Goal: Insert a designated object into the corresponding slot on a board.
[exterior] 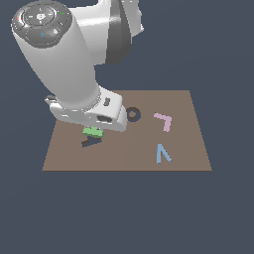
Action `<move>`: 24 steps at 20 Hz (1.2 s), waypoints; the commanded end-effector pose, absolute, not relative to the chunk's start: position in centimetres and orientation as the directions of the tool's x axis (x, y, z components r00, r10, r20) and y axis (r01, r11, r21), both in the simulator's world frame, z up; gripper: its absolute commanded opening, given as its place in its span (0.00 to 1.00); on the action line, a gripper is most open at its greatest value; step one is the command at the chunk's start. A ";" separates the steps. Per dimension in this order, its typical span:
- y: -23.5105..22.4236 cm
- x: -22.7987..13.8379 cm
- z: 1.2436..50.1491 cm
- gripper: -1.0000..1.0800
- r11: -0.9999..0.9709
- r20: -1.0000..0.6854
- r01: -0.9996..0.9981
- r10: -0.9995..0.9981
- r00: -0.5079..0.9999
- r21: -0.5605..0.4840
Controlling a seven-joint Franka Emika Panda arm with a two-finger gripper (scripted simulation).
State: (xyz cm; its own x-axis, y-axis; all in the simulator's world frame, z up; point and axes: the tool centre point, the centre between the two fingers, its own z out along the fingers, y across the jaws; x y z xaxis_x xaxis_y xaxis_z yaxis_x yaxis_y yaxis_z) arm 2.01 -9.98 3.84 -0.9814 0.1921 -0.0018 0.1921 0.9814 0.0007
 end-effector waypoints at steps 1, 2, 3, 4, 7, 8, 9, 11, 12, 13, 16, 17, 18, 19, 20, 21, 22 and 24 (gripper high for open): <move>-10.4 2.3 3.9 0.00 0.994 -0.002 0.106 0.106 -0.994 0.001; -10.5 2.4 3.9 0.00 0.997 -0.002 0.075 0.075 -0.997 0.000; -10.7 2.6 3.9 0.00 0.999 -0.002 0.045 0.045 -0.999 0.000; -10.8 2.7 3.9 0.00 1.000 -0.002 0.017 0.017 -1.000 0.000; -11.1 3.0 3.9 0.00 0.998 -0.002 -0.062 -0.062 -0.998 0.000; -11.2 3.1 3.9 0.00 0.996 -0.002 -0.085 -0.085 -0.996 0.000; -11.3 3.2 3.9 0.00 0.994 -0.002 -0.108 -0.108 -0.994 0.000; -11.4 3.4 4.0 0.00 0.989 -0.002 -0.149 -0.149 -0.989 0.000; -11.5 3.5 4.0 0.00 0.986 -0.002 -0.168 -0.168 -0.986 0.000; -11.5 3.6 4.0 0.00 0.983 -0.001 -0.185 -0.185 -0.983 0.000; -11.6 3.9 4.0 0.00 0.973 -0.001 -0.232 -0.232 -0.973 0.000; -11.7 3.9 4.0 0.00 0.970 -0.001 -0.245 -0.245 -0.970 0.000; -11.7 4.0 4.0 0.00 0.966 -0.001 -0.257 -0.257 -0.966 0.000; -11.7 4.1 4.0 0.00 0.964 -0.001 -0.267 -0.267 -0.964 0.000; -11.7 4.1 4.0 0.00 0.961 -0.001 -0.277 -0.277 -0.961 0.000; -11.8 4.2 4.0 0.00 0.959 -0.001 -0.285 -0.285 -0.959 0.000; -11.8 4.2 4.0 0.00 0.957 -0.001 -0.292 -0.292 -0.957 0.000; -11.8 4.3 4.0 0.00 0.953 -0.001 -0.302 -0.302 -0.953 0.000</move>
State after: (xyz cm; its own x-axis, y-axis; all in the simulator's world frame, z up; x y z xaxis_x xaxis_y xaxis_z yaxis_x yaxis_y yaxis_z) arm 4.20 -11.78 3.96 -0.9565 -0.2917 -0.0008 -0.2917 0.9565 0.0001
